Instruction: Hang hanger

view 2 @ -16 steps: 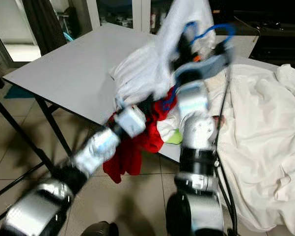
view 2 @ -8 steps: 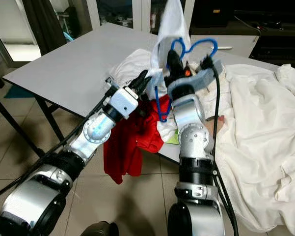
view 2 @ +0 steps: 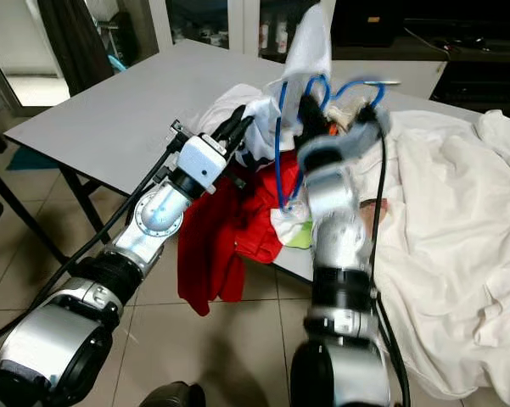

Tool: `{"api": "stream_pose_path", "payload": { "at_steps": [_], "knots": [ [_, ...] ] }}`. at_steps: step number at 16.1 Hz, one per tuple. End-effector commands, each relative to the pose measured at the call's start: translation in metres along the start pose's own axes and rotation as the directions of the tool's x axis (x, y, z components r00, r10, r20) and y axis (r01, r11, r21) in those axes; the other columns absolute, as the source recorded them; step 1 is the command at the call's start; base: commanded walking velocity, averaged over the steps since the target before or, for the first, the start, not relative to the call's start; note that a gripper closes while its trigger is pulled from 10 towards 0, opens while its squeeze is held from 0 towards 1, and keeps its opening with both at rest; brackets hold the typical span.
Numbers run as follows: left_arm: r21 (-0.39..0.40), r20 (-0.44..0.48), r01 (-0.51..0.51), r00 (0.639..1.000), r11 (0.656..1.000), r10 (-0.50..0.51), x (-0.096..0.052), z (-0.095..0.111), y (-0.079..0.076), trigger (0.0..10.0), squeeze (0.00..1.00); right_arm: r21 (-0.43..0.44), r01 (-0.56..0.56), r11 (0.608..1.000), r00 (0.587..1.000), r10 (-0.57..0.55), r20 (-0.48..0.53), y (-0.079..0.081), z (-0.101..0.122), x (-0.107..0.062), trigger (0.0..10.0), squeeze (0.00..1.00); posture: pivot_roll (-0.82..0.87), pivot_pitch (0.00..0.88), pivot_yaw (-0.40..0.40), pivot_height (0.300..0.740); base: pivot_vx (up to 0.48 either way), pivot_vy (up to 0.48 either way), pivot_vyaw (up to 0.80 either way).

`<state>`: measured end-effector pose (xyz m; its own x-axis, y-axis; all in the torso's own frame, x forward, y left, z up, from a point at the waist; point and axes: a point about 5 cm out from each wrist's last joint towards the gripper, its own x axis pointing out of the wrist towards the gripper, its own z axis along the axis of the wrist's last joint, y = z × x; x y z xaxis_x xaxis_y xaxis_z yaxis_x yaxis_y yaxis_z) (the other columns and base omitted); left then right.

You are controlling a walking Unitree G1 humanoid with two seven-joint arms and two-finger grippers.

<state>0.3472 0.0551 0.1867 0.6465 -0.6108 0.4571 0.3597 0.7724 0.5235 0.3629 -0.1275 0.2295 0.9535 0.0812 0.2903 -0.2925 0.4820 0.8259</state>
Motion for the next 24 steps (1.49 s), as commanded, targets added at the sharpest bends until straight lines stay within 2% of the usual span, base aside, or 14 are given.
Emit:
{"api": "stream_pose_path", "payload": {
  "at_steps": [1,6,11,13,19,24],
  "knots": [
    [-0.008,-0.004,0.018,1.0,1.0,-0.018,-0.006,-0.003,-0.003,0.0,0.0,0.019,-0.012,1.0,0.999,0.012,0.038,0.004,0.01,0.004,10.0,0.0,0.12,0.0,0.015,0.74,0.0,0.0,0.0],
    [0.029,-0.069,0.099,0.993,0.995,-0.097,-0.036,-0.018,-0.018,0.0,0.0,0.027,-0.018,0.999,0.999,0.017,0.045,0.005,0.023,0.012,10.0,0.0,0.12,0.0,-0.001,0.74,0.0,0.0,0.0],
    [0.053,-0.092,0.158,0.984,0.986,-0.152,-0.045,-0.022,-0.028,0.0,0.0,0.006,-0.061,0.998,0.998,0.061,0.003,0.01,0.023,0.014,10.0,0.0,0.12,0.0,0.003,0.74,0.0,0.0,0.0],
    [0.081,-0.117,0.221,0.97,0.972,-0.211,-0.053,-0.026,-0.037,0.0,0.0,0.013,-0.066,0.998,0.998,0.066,0.009,0.011,0.025,0.015,10.0,0.0,0.12,0.0,0.006,0.74,0.0,0.0,0.0],
    [0.13,-0.137,0.287,0.953,0.949,-0.269,-0.06,-0.029,-0.045,0.0,0.0,0.023,-0.092,0.995,0.996,0.092,0.019,0.015,0.03,0.016,10.0,0.0,0.12,0.0,0.007,0.74,0.0,0.0,0.0],
    [0.122,-0.108,0.312,0.948,0.942,-0.3,-0.059,-0.025,-0.059,0.0,0.0,0.09,-0.144,0.986,0.985,0.134,0.107,0.023,0.037,0.016,10.0,0.0,0.12,0.0,0.004,0.74,0.0,0.0,0.0]
  ]
}}
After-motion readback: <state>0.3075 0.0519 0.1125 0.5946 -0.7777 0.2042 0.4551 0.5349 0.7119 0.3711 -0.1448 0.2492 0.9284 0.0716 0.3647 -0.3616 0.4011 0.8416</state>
